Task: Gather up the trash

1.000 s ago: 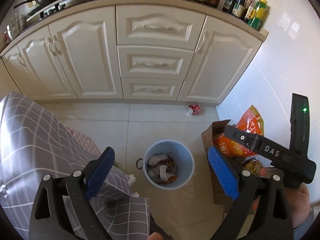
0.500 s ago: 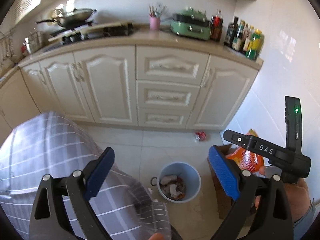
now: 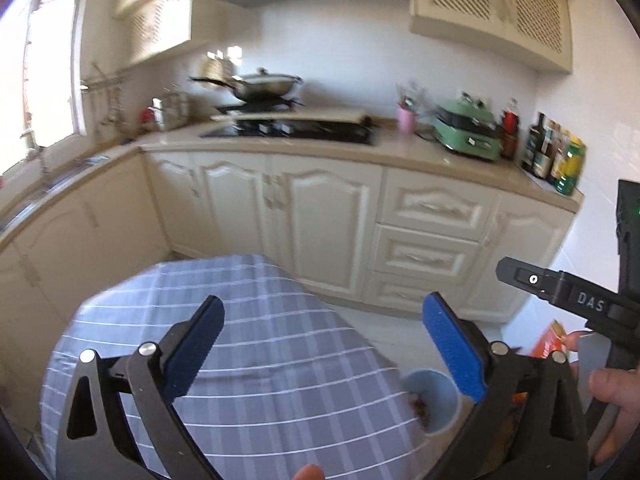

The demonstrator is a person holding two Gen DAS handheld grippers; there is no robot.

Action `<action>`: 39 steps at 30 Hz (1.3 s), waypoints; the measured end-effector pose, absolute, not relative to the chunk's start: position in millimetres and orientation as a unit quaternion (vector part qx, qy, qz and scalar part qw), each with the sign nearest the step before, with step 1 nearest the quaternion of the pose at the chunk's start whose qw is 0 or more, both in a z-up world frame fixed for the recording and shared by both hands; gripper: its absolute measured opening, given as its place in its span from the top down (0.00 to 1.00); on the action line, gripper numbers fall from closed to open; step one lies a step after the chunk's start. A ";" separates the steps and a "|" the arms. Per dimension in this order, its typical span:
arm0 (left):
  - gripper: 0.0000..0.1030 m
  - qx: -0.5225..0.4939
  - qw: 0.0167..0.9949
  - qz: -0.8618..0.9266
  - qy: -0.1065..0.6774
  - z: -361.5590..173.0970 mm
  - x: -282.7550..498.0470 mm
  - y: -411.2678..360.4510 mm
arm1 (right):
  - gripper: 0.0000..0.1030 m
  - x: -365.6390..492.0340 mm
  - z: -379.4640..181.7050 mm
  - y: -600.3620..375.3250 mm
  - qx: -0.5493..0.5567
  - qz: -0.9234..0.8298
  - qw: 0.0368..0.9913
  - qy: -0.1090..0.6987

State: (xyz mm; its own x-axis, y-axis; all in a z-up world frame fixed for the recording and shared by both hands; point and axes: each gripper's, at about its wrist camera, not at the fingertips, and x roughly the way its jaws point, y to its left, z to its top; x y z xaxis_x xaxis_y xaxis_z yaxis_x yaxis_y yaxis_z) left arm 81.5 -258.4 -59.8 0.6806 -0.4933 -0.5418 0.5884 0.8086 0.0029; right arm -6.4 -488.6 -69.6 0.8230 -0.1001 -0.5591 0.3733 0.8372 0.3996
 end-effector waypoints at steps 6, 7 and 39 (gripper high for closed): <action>0.05 0.074 0.939 -0.242 0.234 -29.2 83.8 -195.2 | 0.06 17.5 -36.0 -426.5 0.208 -0.085 0.940 0.256; 0.05 0.072 0.942 -0.234 0.228 -25.1 83.0 -186.4 | 0.06 19.8 -31.4 -418.6 0.204 -0.080 0.943 0.252; 0.04 0.014 0.989 -0.052 0.141 55.8 60.7 -23.3 | 0.06 41.2 60.5 -242.3 0.064 -0.033 0.986 0.151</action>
State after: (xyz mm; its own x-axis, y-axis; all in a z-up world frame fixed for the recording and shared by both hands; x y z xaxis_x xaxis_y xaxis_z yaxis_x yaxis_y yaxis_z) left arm 60.7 -23.3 55.8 0.9547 -0.0997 -0.2804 0.1078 0.9941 0.0136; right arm 41.2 -242.3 60.5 0.9525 -0.0455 -0.3011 0.0840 0.9897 0.1162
